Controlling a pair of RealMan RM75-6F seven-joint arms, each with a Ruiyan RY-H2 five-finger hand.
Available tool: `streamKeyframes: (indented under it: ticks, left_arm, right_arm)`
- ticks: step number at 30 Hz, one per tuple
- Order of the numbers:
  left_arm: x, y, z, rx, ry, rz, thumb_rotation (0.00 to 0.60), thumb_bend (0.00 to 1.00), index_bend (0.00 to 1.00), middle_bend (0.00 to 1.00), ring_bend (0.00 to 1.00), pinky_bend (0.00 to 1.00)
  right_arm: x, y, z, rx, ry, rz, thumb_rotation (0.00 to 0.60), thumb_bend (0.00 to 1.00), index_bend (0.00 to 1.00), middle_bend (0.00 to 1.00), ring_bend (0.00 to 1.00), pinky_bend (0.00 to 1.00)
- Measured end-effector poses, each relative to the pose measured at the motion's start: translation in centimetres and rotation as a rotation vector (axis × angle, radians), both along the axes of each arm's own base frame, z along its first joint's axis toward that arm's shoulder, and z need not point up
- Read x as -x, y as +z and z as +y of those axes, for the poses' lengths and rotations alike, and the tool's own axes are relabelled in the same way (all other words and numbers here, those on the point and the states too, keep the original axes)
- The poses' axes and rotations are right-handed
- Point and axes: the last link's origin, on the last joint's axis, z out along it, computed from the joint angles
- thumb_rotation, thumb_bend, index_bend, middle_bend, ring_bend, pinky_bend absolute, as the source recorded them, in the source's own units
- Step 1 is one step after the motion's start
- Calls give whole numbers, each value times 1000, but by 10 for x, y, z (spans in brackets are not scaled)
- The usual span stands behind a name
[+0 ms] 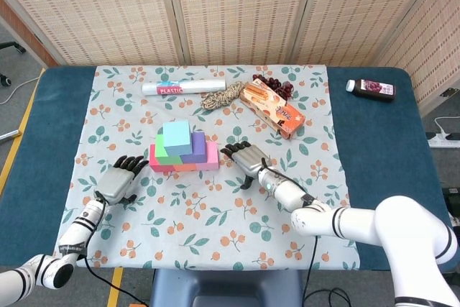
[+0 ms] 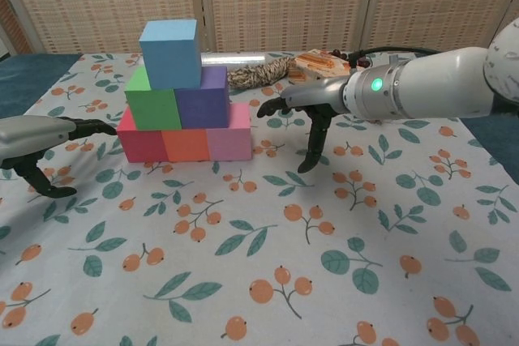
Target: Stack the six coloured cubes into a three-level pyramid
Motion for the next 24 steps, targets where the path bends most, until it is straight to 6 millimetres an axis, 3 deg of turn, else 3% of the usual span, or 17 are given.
streamKeyframes:
  ticks: [5, 11, 19, 24]
  left_arm:
    - [5, 12, -3, -31, 20, -21, 600, 305, 0, 0, 0, 1]
    - [20, 49, -13, -130, 54, -56, 600, 307, 0, 0, 0, 2]
    - [58, 122, -45, -332, 130, -81, 600, 308, 0, 0, 0, 2]
    - [72, 146, -68, -421, 163, -99, 600, 308, 0, 0, 0, 3]
  right_arm:
    - [6, 19, 1, 30, -15, -7, 600, 35, 0, 0, 0, 0]
    - [22, 70, 8, 124, -40, -28, 600, 34, 0, 0, 0, 0]
    - [81, 160, 44, 390, -101, -55, 600, 36, 0, 0, 0, 0]
    - [123, 203, 84, 546, -103, -57, 600, 36, 0, 0, 0, 0]
